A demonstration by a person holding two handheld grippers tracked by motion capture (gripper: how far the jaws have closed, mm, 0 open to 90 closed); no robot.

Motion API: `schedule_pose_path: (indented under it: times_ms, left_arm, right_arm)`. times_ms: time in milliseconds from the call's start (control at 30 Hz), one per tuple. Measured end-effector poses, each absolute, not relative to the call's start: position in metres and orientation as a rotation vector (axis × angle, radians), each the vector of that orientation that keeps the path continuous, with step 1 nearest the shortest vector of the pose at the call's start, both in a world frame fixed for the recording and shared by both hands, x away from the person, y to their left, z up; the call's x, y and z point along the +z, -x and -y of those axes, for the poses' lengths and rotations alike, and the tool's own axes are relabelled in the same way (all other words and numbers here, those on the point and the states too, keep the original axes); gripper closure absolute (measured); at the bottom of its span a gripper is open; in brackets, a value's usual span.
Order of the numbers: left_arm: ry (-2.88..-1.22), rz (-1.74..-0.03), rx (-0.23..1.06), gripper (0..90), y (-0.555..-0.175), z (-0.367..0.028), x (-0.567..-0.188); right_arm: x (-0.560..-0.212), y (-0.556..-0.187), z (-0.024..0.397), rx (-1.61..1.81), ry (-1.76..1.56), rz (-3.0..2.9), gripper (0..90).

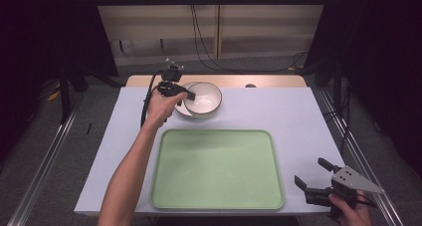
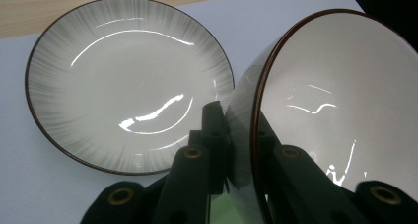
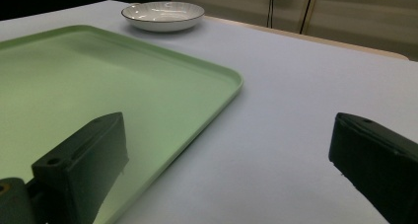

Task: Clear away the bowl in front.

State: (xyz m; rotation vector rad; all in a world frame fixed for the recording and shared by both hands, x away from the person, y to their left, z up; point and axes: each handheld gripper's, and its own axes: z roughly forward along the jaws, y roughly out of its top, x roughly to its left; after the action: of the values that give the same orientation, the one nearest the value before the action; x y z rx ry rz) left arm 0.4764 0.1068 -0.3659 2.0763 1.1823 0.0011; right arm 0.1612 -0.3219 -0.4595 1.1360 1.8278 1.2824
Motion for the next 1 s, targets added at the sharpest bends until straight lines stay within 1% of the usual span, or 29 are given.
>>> schedule_pose_path:
  times_ms: [367,700,1000]
  left_arm:
    - [-2.122,-1.154,-0.028,82.8,-0.461,-0.095,-0.368]
    - [-2.177,-1.111,-0.069,82.7,-0.447,-0.071,-0.374]
    - [-2.186,-1.094,-0.105,82.7,-0.439,-0.052,-0.38]
  right_arm:
    - [-0.46,-0.16,0.323,1.314,-1.129,-1.778,0.3]
    - [-0.462,-0.159,0.321,1.338,-1.104,-1.77,0.0]
    - [-0.462,-0.159,0.321,1.344,-1.087,-1.757,0.0]
